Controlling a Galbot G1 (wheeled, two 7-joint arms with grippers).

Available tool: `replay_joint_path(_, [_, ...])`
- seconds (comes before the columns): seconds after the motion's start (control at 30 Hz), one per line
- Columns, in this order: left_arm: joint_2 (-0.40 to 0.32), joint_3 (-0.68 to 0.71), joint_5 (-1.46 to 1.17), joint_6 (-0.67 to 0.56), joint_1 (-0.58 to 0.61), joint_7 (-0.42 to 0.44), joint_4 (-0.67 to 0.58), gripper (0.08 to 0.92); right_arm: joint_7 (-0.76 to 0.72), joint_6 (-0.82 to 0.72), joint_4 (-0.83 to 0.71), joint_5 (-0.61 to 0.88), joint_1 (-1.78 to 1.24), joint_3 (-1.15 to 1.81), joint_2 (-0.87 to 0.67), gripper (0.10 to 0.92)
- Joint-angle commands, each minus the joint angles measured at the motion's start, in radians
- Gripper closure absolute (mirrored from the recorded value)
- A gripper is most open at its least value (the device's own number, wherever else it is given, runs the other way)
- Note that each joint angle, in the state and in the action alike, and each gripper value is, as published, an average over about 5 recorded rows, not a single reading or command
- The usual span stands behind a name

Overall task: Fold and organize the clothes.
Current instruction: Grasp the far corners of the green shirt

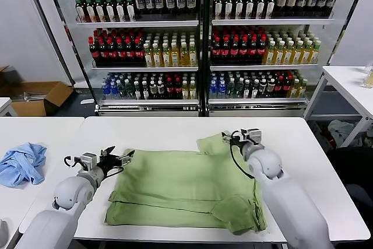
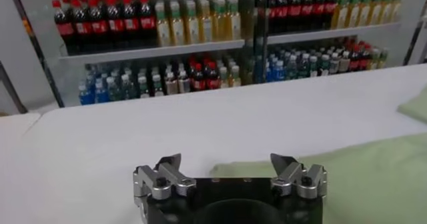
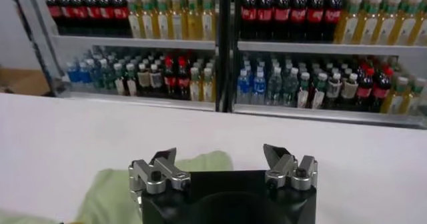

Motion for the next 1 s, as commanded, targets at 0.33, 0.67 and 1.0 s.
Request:
replay_joint_path(0.33, [-0.012, 0.042, 0.014, -0.05, -0.109, 0.153, 0.197, 0.177, 0.009, 0.017, -0.232, -0.061, 0.101, -0.036, 0.097, 0.202])
replay_joint_path(0.67, [-0.022, 0.039, 0.047, -0.043, -0.11, 0.182, 0.224, 0.18, -0.004, 0.029, -0.267, -0.063, 0.115, -0.029, 0.108, 0.202])
replay_joint_path(1.0, [-0.021, 0.029, 0.052, -0.033, -0.087, 0.202, 0.201, 0.433, 0.012, 0.0, -0.231, -0.045, 0.103, -0.037, 0.102, 0.432])
